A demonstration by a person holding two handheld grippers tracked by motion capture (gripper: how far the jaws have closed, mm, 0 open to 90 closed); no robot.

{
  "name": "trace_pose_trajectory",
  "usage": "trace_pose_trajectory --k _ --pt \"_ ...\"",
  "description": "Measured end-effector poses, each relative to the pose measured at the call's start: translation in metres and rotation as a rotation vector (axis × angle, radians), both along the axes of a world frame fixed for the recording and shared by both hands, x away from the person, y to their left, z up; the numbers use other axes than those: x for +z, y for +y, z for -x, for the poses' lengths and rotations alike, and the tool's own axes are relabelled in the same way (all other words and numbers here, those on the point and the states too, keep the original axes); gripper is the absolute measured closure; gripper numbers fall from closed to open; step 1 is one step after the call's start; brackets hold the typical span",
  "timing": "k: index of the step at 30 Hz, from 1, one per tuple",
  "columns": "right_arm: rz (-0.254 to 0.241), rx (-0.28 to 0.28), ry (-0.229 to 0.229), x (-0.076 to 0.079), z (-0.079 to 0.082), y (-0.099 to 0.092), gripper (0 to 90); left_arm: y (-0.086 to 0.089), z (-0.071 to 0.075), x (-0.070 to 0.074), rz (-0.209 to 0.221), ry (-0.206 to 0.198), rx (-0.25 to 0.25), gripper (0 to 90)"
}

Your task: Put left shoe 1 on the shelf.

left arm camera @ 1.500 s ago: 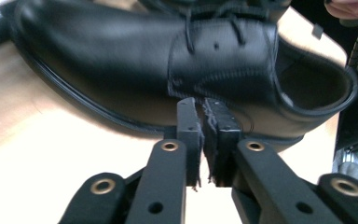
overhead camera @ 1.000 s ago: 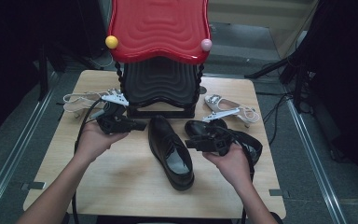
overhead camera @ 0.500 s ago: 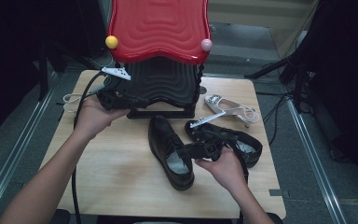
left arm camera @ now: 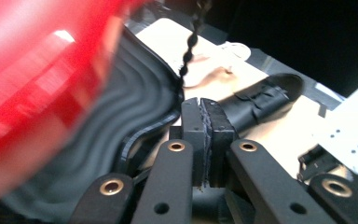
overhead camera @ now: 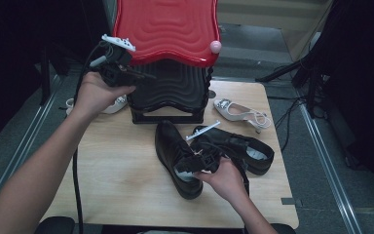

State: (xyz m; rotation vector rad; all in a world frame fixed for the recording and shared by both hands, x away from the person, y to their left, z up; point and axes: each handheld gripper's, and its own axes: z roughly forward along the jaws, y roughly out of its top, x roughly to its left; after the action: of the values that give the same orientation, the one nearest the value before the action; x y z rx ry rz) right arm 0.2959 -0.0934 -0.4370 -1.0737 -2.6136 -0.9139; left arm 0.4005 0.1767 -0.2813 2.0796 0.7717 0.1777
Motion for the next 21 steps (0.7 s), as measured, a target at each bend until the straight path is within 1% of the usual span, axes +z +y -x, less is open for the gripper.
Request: trace_pose_trajectory --k 1,2,3,4,6,10,12,14,16,18,21 --pt "0.003 0.001 0.004 -0.001 0.0 0.001 63.9 0.0 -0.001 0.003 -0.002 -0.005 0.003 90.0" --pt "0.002 0.006 0.0 -0.002 0.0 0.002 63.9 0.0 -0.003 0.007 -0.015 -0.014 0.014 90.0" --pt "0.006 0.007 0.002 -0.004 0.0 0.004 63.8 0.0 -0.005 0.011 -0.02 -0.014 0.017 90.0" --pt "0.008 0.009 -0.001 -0.005 0.0 0.005 63.7 0.0 -0.007 0.015 -0.02 -0.018 0.021 90.0" --pt "0.009 0.01 0.009 -0.008 0.0 0.006 63.8 0.001 -0.012 0.025 -0.022 -0.026 0.031 90.0" --pt "0.013 0.019 0.017 -0.013 0.001 0.01 63.6 0.001 -0.018 0.038 -0.021 -0.048 0.044 90.0" --pt "0.018 0.021 0.014 -0.016 0.002 0.012 63.1 0.003 -0.023 0.043 -0.012 -0.045 0.052 90.0" --pt "0.021 0.019 0.017 -0.018 0.002 0.014 62.5 0.005 -0.029 0.045 0.003 -0.03 0.055 90.0" --pt "0.021 0.023 0.02 -0.02 0.002 0.015 62.4 0.006 -0.034 0.046 0.001 -0.029 0.08 90.0" --pt "0.028 0.025 0.024 -0.022 0.003 0.018 62.0 0.006 -0.037 0.047 0.006 -0.028 0.084 90.0" --pt "0.042 0.032 0.027 -0.027 0.004 0.024 61.2 0.006 -0.04 0.048 -0.004 -0.031 0.102 90.0"
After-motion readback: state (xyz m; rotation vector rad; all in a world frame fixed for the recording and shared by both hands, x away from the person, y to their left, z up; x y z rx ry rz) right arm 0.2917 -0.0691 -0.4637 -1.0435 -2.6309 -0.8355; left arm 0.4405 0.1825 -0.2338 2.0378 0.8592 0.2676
